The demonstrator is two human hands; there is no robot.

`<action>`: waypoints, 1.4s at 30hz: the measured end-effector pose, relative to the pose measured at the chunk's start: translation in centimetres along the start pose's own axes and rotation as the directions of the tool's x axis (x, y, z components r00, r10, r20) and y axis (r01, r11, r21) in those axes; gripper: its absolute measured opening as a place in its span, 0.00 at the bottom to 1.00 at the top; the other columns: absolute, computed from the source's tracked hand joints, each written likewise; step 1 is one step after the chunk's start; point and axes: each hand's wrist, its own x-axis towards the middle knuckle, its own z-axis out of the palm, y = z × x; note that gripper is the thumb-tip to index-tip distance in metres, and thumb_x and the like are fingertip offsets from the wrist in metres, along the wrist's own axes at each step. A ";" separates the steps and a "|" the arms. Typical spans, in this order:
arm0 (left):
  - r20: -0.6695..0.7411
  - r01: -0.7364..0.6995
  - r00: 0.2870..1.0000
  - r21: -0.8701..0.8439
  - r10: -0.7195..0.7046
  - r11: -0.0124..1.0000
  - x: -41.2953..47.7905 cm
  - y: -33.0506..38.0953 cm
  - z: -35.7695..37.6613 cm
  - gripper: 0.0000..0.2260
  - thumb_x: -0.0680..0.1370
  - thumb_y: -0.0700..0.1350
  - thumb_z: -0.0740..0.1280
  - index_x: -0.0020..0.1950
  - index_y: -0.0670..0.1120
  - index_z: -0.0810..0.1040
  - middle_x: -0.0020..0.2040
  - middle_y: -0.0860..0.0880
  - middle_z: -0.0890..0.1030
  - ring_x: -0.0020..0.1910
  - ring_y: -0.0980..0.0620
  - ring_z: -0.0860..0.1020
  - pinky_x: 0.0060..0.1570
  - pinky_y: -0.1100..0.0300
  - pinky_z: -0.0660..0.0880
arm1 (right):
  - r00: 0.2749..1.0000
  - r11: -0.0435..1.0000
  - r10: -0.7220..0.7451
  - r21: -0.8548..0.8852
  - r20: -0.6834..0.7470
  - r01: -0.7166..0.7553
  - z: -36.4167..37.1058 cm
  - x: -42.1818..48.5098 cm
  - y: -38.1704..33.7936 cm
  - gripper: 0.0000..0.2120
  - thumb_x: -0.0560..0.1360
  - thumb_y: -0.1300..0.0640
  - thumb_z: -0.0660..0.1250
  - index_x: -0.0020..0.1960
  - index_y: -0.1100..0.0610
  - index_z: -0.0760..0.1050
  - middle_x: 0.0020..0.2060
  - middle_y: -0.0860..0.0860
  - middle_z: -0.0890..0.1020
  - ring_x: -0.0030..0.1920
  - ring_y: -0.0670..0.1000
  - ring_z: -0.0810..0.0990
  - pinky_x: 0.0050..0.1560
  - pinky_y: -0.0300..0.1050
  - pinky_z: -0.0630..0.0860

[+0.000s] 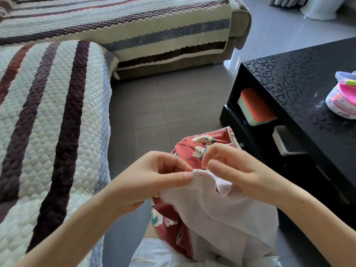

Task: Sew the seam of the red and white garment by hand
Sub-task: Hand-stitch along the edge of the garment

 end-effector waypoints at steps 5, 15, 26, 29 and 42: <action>0.025 -0.012 1.000 -0.015 0.013 1.000 0.0 0.0 -0.1 0.03 0.70 0.39 0.70 0.40 0.40 0.81 0.28 0.53 0.78 0.25 0.62 0.74 0.23 0.72 0.68 | 0.999 0.985 -0.023 -0.173 -0.031 0.017 0.2 -0.4 0.3 0.08 0.76 0.57 0.60 0.40 0.58 0.72 0.33 0.53 0.73 0.35 0.54 0.70 0.38 0.54 0.69; 0.029 -0.008 1.000 -0.026 0.009 1.000 0.0 0.0 -0.2 0.05 0.69 0.41 0.70 0.38 0.39 0.81 0.28 0.51 0.79 0.25 0.61 0.74 0.23 0.73 0.67 | 0.999 0.995 -0.025 -0.095 0.021 0.027 0.3 -0.5 0.5 0.08 0.77 0.57 0.61 0.40 0.56 0.72 0.31 0.56 0.70 0.31 0.53 0.67 0.33 0.45 0.66; 0.067 -0.008 0.998 -0.064 0.012 0.998 -0.2 0.2 -0.1 0.04 0.71 0.38 0.69 0.40 0.38 0.81 0.28 0.52 0.79 0.24 0.62 0.74 0.23 0.74 0.66 | 0.998 0.996 -0.005 0.086 0.058 0.000 0.7 -0.5 0.2 0.08 0.77 0.61 0.60 0.41 0.64 0.72 0.30 0.52 0.68 0.29 0.43 0.67 0.31 0.33 0.68; 0.075 -0.014 0.997 -0.079 0.020 0.997 -0.2 0.1 -0.1 0.03 0.71 0.37 0.68 0.40 0.37 0.80 0.28 0.52 0.79 0.24 0.62 0.74 0.23 0.75 0.66 | 0.998 0.994 -0.020 0.111 0.058 0.013 0.8 -0.4 0.2 0.08 0.77 0.62 0.60 0.41 0.62 0.72 0.30 0.50 0.69 0.29 0.43 0.66 0.30 0.33 0.67; 0.050 -0.096 0.994 -0.037 0.097 0.995 -0.2 -0.4 0.2 0.04 0.70 0.43 0.71 0.38 0.43 0.82 0.32 0.50 0.80 0.29 0.60 0.76 0.27 0.71 0.69 | 0.998 0.981 -0.059 0.186 0.030 0.053 1.7 -0.8 0.4 0.05 0.77 0.62 0.60 0.42 0.61 0.71 0.28 0.47 0.70 0.26 0.42 0.68 0.28 0.33 0.67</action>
